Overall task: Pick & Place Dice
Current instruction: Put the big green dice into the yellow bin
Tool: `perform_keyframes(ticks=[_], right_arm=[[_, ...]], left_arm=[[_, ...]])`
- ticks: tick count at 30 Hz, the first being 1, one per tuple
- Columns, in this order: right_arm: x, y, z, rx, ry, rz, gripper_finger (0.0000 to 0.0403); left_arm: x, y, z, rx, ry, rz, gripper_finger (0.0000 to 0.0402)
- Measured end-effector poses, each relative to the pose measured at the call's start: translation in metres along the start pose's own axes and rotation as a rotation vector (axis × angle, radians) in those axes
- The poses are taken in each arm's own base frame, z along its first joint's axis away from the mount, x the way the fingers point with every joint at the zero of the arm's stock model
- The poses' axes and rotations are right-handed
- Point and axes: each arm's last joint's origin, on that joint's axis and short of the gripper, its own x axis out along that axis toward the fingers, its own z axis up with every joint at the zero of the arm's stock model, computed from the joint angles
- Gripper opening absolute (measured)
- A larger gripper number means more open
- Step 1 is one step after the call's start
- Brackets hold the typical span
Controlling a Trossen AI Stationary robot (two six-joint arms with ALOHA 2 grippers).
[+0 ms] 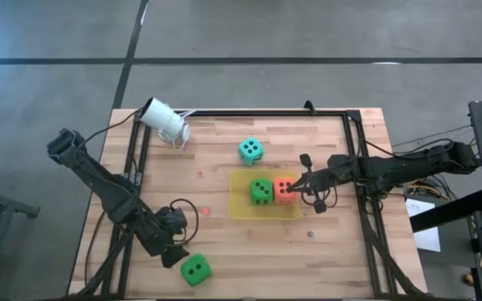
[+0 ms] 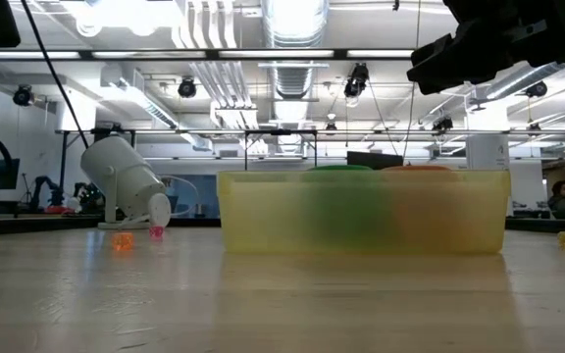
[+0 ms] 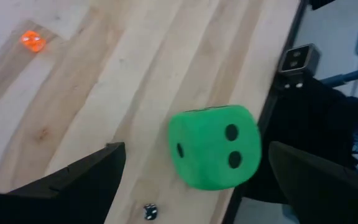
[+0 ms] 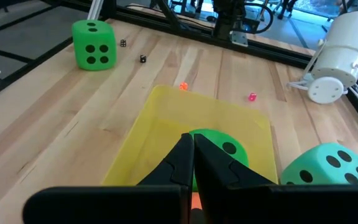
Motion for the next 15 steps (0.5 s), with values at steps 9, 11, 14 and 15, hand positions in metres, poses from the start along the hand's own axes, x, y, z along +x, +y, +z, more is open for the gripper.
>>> perform_keyframes(ticks=[9,11,14,15], right_arm=[[0.0000,0.0000,0.0001,0.000,0.000,0.000,0.0008],[0.0000,0.0000,0.0001,0.000,0.000,0.000,0.0008],[0.0000,0.0000,0.0001,0.000,0.000,0.000,0.0008],[0.0000,0.0000,0.0001,0.000,0.000,0.000,0.0008]], left_arm=[[0.0004,-0.0016,0.0005,0.007,-0.006,-0.014,0.0399],[0.0005,-0.0014,0.0004,0.007,-0.005,-0.012,0.0399],[0.0005,-0.0014,0.0004,0.007,-0.005,-0.012,0.0399],[0.0005,-0.0014,0.0004,0.007,-0.005,-0.012,0.0399]])
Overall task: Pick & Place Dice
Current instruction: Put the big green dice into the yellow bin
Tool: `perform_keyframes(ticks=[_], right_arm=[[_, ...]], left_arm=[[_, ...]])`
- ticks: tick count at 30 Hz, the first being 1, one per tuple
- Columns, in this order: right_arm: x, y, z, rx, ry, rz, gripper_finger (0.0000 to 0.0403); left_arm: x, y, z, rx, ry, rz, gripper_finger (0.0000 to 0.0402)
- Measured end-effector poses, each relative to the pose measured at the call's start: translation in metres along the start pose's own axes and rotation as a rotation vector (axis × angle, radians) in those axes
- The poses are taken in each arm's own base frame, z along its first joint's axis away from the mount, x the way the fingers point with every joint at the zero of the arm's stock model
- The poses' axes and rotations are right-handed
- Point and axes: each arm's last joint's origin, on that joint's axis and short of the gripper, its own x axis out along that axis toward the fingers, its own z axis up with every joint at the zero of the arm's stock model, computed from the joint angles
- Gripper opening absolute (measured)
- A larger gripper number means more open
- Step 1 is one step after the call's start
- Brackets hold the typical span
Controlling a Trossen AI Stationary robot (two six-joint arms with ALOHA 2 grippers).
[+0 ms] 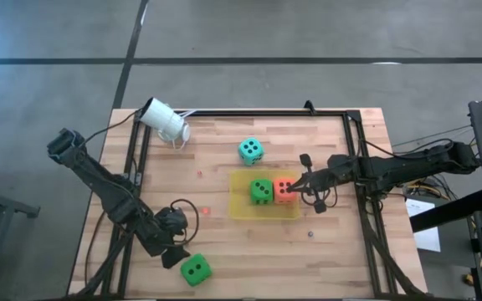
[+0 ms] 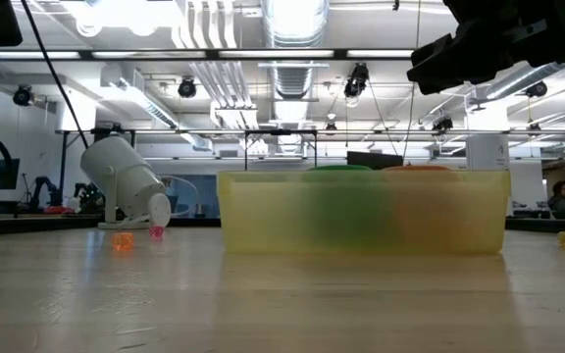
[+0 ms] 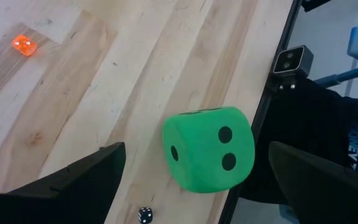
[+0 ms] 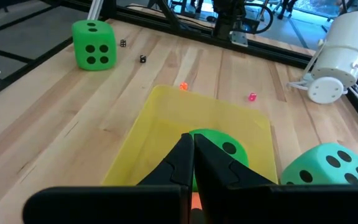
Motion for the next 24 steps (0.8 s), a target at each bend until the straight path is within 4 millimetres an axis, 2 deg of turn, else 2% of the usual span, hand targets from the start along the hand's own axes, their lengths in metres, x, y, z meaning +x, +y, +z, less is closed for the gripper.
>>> perform_keyframes(ticks=[12,18,24], right_arm=[[0.0000,0.0000,0.0000,0.000,0.000,0.000,0.0008],[0.0000,0.0000,0.0000,-0.003,0.000,0.000,0.0008],[0.0000,0.0000,0.0000,-0.003,0.000,0.000,0.0008]], left_arm=[[0.0000,0.0004,0.0008,-0.002,-0.029,0.012,0.0399],[0.0014,-0.0010,0.0016,-0.104,-0.037,0.002,0.0399],[0.0018,-0.0015,0.0020,-0.110,-0.039,-0.003,0.0399]])
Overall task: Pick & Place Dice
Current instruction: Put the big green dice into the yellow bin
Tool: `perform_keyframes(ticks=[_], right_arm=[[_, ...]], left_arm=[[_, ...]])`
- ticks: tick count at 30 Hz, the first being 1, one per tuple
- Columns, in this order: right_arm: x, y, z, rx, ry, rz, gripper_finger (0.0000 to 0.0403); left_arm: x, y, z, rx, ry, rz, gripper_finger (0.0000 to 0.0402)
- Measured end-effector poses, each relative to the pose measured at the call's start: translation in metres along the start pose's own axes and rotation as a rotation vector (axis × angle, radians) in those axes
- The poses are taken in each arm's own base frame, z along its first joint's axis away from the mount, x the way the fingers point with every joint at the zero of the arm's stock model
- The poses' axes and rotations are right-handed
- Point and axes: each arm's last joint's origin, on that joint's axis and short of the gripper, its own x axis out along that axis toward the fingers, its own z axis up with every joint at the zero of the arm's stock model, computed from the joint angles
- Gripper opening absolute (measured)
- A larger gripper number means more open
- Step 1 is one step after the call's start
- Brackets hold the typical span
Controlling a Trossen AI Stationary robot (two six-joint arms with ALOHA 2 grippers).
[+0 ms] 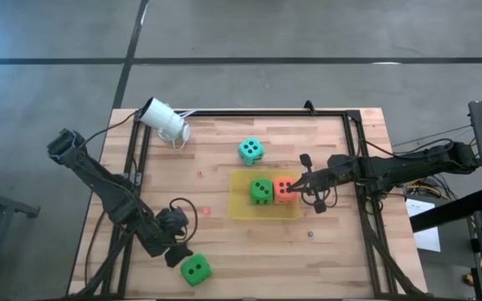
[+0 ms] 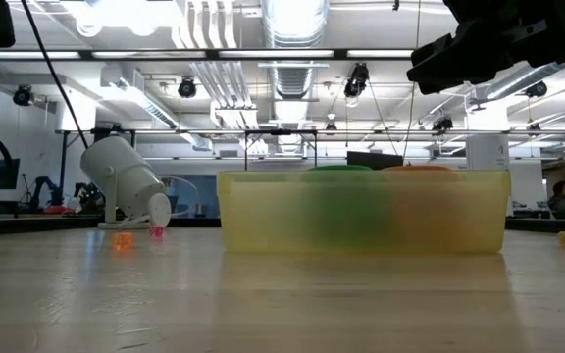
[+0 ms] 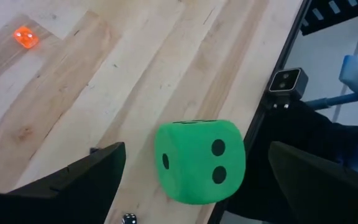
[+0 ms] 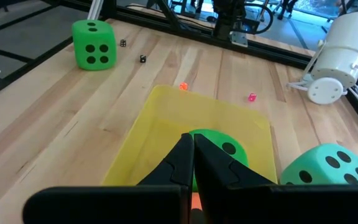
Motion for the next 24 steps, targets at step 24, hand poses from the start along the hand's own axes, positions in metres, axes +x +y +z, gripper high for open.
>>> perform_keyframes(ticks=[24], right_arm=[[0.000,0.000,0.000,0.021,0.000,-0.003,0.0008]], left_arm=[[0.009,-0.012,0.003,0.028,0.018,-0.044,0.0399]])
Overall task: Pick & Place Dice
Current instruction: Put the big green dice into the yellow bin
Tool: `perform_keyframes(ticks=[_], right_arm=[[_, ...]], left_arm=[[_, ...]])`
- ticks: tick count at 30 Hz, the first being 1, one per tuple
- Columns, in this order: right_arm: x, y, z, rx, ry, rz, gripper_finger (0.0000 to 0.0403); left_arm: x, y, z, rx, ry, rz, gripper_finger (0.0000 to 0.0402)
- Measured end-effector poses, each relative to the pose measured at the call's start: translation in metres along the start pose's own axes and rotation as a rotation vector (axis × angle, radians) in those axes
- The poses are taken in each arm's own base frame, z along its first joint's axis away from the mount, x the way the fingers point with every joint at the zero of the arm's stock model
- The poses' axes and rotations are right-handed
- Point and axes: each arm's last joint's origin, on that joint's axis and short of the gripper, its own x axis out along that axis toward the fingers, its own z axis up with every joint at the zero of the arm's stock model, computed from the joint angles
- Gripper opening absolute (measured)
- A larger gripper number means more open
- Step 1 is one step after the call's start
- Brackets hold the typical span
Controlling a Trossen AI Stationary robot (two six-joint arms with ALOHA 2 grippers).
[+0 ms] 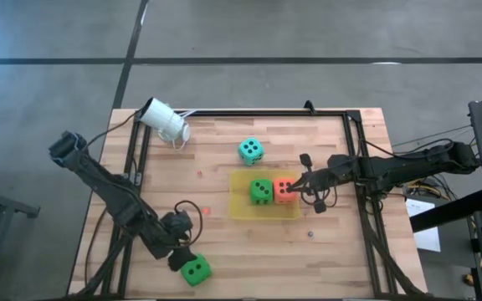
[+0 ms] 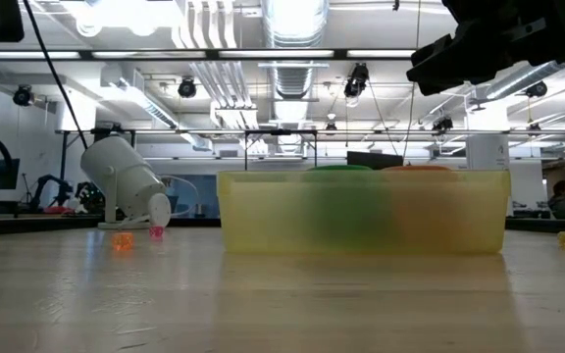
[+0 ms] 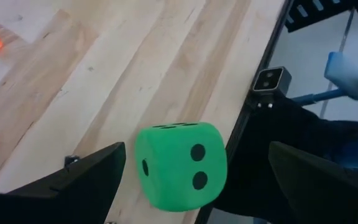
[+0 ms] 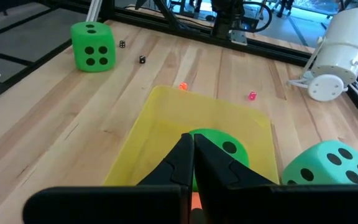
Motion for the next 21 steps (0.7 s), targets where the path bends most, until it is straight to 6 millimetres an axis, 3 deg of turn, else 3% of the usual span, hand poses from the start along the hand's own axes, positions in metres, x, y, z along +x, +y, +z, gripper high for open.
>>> perform_keyframes(ticks=[21], right_arm=[[0.000,0.000,0.000,0.005,0.000,-0.002,0.0008]], left_arm=[[0.044,-0.051,-0.001,0.107,0.189,0.232,0.0399]])
